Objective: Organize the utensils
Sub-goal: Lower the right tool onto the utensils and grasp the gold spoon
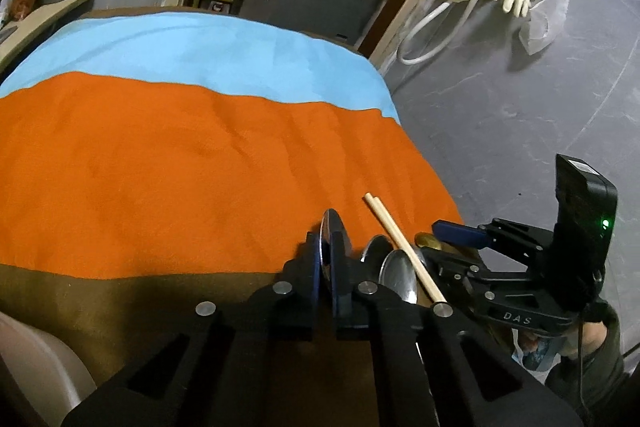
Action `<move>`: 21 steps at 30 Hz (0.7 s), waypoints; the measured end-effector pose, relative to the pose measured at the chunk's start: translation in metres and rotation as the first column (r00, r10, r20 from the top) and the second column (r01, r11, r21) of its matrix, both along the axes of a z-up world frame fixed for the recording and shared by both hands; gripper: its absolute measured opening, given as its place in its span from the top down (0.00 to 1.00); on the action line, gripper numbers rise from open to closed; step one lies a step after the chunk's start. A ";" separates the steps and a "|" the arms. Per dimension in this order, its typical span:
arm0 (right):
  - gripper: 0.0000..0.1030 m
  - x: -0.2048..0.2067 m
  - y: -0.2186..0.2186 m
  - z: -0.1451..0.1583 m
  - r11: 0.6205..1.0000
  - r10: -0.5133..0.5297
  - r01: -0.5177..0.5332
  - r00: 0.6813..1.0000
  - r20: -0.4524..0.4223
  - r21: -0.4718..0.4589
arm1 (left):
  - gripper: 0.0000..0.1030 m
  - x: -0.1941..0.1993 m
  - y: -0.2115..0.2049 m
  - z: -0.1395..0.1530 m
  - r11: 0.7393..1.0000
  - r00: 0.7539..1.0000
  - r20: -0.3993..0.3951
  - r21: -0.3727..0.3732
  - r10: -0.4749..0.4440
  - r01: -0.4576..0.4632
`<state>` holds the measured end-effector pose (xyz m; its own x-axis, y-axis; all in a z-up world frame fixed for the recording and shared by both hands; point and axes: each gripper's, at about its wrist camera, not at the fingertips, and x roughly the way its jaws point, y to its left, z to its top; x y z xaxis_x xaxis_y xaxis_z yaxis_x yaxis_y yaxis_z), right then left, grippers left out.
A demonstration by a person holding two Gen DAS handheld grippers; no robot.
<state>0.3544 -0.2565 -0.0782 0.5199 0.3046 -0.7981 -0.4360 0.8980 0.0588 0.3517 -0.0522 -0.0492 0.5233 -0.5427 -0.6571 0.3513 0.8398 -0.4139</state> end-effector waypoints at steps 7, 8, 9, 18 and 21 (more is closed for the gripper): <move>0.75 -0.006 -0.004 0.004 1.000 -0.026 0.026 0.999 0.021 0.006 | 1.00 -0.020 -0.002 0.016 0.999 0.994 0.108 0.036 0.022 -0.026; 0.75 -0.009 -0.004 0.005 1.000 -0.030 0.029 0.999 0.036 0.012 | 1.00 -0.026 -0.001 0.021 0.998 0.991 0.133 0.046 0.028 -0.034; 0.75 -0.014 -0.003 0.006 0.999 -0.032 0.031 0.998 0.061 0.014 | 1.00 -0.028 -0.002 0.025 0.998 0.987 0.156 0.056 0.030 -0.039; 0.75 -0.077 0.007 0.035 0.999 -0.036 0.044 0.920 0.390 -0.011 | 1.00 -0.082 -0.010 0.060 0.991 0.903 0.425 0.087 0.060 -0.107; 0.75 -0.096 0.012 0.042 0.999 -0.030 0.044 0.869 0.494 -0.016 | 1.00 -0.097 -0.010 0.068 0.990 0.871 0.487 0.076 0.064 -0.116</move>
<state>0.2587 -0.2445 -0.0360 0.8582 0.2605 -0.4422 -0.3687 0.9123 -0.1782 0.2549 -0.0625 0.0187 0.8321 -0.4231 -0.3587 0.4063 0.9051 -0.1251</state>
